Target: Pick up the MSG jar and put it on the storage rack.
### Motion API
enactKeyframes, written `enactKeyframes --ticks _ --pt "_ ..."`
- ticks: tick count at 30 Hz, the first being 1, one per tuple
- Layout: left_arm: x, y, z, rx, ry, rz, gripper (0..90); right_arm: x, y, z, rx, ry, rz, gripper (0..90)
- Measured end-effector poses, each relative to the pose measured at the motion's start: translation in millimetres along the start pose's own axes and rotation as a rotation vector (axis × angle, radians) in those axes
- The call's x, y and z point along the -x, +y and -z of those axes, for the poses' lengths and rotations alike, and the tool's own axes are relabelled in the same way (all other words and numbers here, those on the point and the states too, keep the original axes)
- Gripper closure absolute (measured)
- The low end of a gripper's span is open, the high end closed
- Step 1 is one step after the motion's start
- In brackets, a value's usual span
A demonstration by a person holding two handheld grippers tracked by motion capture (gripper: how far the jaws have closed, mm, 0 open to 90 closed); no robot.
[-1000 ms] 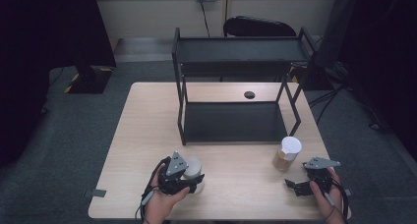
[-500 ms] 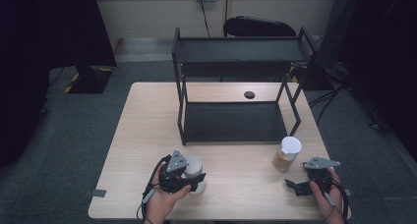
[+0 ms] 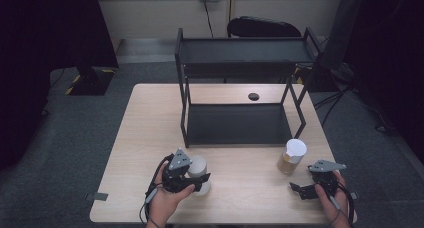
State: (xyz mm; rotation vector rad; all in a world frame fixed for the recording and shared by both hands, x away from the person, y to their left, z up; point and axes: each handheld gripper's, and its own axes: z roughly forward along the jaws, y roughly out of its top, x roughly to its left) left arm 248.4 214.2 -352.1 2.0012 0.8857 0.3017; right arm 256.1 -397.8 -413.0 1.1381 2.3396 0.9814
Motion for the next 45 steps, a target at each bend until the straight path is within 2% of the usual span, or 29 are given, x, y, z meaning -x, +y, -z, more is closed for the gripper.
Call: enactKeyframes --ticks 6,11,21,26,34,45 --pt "-0.6 7.5 -0.9 -0.007 0.004 -0.002 35.1 0.0 0.0 0.0 0.000 0.000 0.000 0.0" --pt "-4.6 11.0 -2.5 0.010 -0.006 0.017 35.1 0.0 0.0 0.0 0.000 0.000 0.000 0.0" --pt "-3.1 29.8 -8.4 -0.001 0.001 -0.002 35.0 -0.1 0.0 0.0 0.000 0.000 -0.001 0.0" --pt "-5.6 36.8 -12.4 0.001 -0.006 0.015 35.0 -0.1 0.0 0.0 0.000 0.000 0.000 0.0" --pt "-7.2 46.4 -18.4 -0.010 0.005 0.011 35.0 -0.1 0.0 0.0 0.000 0.000 0.000 0.0" --pt "-12.1 56.0 -24.6 -0.004 0.006 0.029 35.1 -0.1 0.0 0.0 0.000 0.000 0.000 0.0"
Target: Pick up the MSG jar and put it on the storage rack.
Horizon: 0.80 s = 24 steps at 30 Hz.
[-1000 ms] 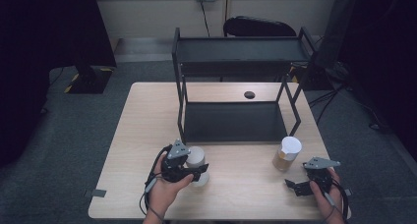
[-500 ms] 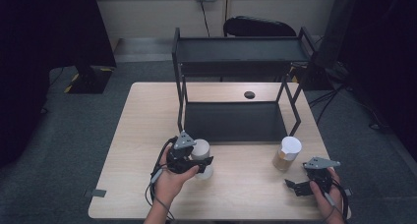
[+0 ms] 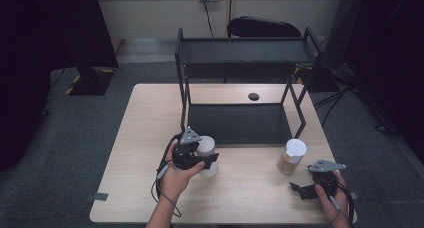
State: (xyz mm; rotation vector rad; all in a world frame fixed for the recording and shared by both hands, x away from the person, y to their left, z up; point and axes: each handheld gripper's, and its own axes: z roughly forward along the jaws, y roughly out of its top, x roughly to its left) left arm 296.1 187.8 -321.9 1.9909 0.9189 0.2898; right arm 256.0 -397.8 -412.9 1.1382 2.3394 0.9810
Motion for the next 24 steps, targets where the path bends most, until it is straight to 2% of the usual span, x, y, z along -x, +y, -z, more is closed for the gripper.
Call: enactKeyframes --ticks 11,24 --pt "-3.7 12.7 -6.2 0.006 0.001 0.005 35.0 -0.3 -0.1 0.0 0.001 -0.001 0.000 0.0" --pt "-7.3 31.5 -10.2 0.019 0.020 0.011 35.1 -0.9 -0.2 0.1 0.001 -0.004 -0.002 0.0"
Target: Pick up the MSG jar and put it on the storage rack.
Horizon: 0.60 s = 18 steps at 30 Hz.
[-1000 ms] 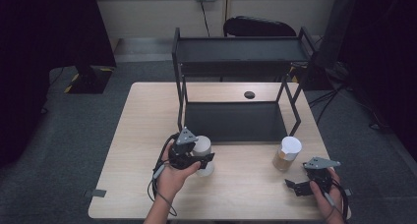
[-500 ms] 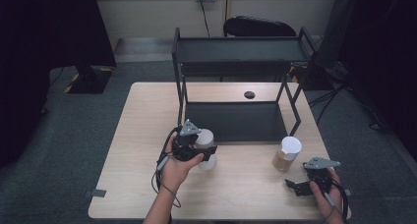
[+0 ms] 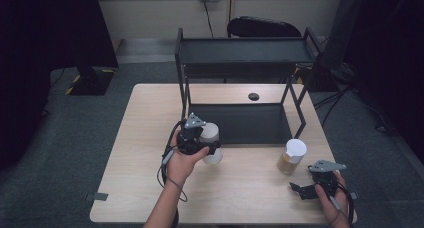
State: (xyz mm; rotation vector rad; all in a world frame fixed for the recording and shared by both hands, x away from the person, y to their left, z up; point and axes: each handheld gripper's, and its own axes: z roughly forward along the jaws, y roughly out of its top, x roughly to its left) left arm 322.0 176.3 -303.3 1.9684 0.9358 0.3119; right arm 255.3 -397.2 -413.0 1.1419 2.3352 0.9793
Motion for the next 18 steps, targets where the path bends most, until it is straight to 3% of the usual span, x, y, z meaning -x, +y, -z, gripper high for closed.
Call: enactKeyframes --ticks 18 --pt "-3.7 25.6 -11.3 -0.004 0.005 -0.004 35.0 -0.4 -0.1 0.1 0.000 -0.001 -0.001 0.0"
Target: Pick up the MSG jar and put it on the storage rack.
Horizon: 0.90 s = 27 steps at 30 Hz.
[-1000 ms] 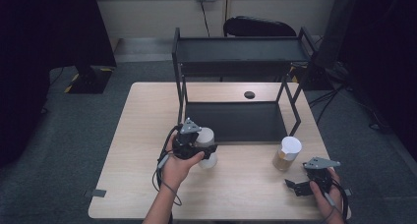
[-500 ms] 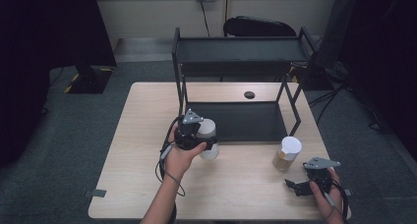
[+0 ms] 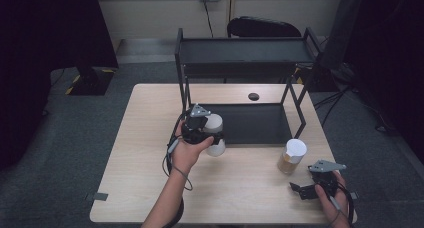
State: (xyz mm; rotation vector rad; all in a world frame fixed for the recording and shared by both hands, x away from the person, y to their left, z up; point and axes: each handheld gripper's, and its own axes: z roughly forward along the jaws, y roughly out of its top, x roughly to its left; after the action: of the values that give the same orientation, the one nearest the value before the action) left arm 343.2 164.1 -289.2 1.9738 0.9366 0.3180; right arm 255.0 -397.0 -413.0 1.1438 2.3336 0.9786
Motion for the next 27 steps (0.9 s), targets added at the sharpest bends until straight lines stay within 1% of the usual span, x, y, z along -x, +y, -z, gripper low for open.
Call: enactKeyframes --ticks 10,17,21,23,25,27 --pt "0.1 18.2 0.2 -0.004 -0.005 -0.011 35.0 -0.2 -0.1 0.0 0.001 -0.001 -0.001 0.0" --pt "0.9 33.3 4.9 -0.004 -0.002 -0.014 35.0 -0.7 -0.3 0.0 0.002 -0.003 -0.002 0.0" --pt "-0.3 39.6 8.0 0.002 -0.004 -0.004 35.0 -0.8 -0.3 0.1 0.001 -0.004 -0.003 0.0" --pt "-0.6 43.5 9.6 0.000 -0.001 -0.010 35.0 -0.9 -0.2 0.1 0.001 -0.003 -0.004 0.0" --pt "-0.2 46.7 10.8 0.001 0.002 -0.006 35.0 -0.8 -0.3 0.1 0.001 -0.003 -0.003 0.0" --pt "-0.2 50.8 12.5 -0.002 0.004 -0.013 35.0 -0.9 -0.2 0.1 0.001 -0.004 -0.003 0.0"
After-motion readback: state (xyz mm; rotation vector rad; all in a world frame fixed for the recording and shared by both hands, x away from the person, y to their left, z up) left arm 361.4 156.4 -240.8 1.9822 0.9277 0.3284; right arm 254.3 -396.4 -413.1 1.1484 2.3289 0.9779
